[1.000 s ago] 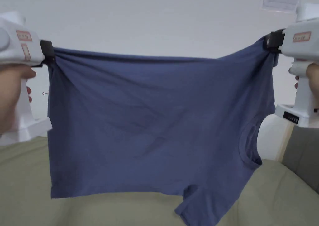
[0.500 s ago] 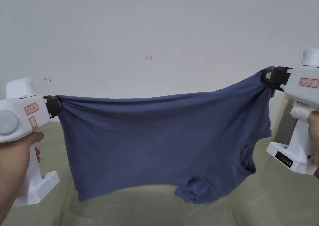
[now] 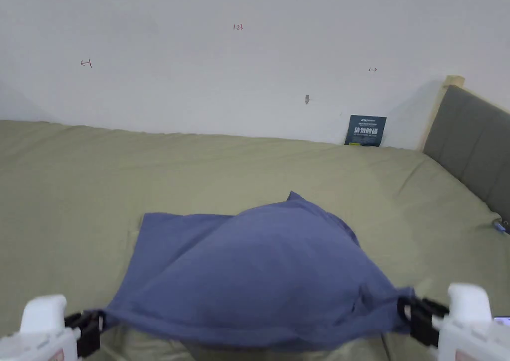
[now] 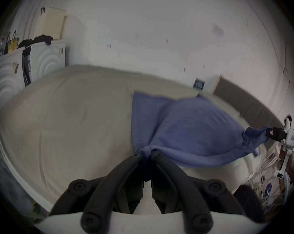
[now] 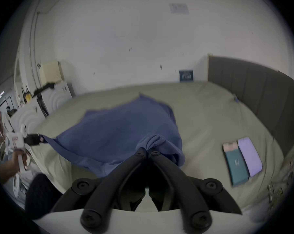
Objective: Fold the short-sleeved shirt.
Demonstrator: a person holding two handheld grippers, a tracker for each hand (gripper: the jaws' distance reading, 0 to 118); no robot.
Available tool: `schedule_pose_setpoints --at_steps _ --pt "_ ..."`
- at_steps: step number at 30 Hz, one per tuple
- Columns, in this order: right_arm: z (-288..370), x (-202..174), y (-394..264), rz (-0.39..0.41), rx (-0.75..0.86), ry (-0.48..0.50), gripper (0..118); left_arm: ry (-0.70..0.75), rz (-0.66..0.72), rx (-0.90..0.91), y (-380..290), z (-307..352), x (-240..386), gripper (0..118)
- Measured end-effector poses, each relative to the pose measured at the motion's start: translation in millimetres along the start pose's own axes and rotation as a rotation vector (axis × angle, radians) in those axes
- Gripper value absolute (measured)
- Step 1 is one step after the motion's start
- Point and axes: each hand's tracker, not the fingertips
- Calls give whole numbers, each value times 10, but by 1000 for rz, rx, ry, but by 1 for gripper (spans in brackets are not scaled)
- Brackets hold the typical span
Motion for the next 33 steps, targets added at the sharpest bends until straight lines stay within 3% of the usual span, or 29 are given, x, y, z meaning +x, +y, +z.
schedule_pose_setpoints --at_steps 6,7,8,9,10,11,12,13,18,19,20,21,22,23,26,29,30,31,33 --pt "-175 41 -749 -50 -95 -92 2 77 -7 -98 -294 -116 -167 5" --pt "-176 80 -764 -69 -93 -93 3 63 -4 -99 -289 -111 -209 7" --pt "-143 122 -763 -88 -82 -84 13 58 -26 -84 -277 -68 -198 13" --pt "-123 149 -740 -102 -83 -68 53 72 -66 -60 -260 -17 -178 35" --pt "-92 163 -697 -111 -107 -67 96 71 -95 -45 -260 2 -217 68" --pt "-40 155 -677 -117 -117 -64 118 56 -113 -44 -247 82 -212 100" --pt "133 118 -690 -111 -71 -83 118 40 -130 -31 -253 182 -189 116" --pt "239 57 -636 -104 -24 -34 118 24 -157 20 -270 323 -153 115" --pt "609 -214 -662 -24 -67 -76 117 59 -273 -14 -433 835 166 112" --pt "647 -259 -675 -27 -86 -69 108 86 -292 -50 -474 844 190 107" --pt "663 -279 -707 -33 -87 -62 82 97 -293 -89 -506 831 191 89" --pt "695 -321 -732 -38 -85 -61 29 93 -289 -132 -530 811 180 45" --pt "692 -372 -754 -44 -85 -94 4 78 -267 -151 -568 765 118 11" --pt "674 -399 -768 -38 -107 -142 3 85 -257 -159 -597 719 81 1" --pt "650 -387 -771 -66 -141 -72 3 55 -216 -189 -632 574 -91 1" --pt "659 -439 -753 -46 -142 -108 3 83 -218 -172 -566 445 -227 1" --pt "657 -435 -756 -67 -147 -109 3 98 -221 -163 -525 417 -241 6" --pt "654 -437 -761 -97 -152 -105 3 96 -211 -159 -469 383 -262 30" --pt "642 -356 -771 -134 -156 -94 3 90 -201 -174 -384 245 -343 115"
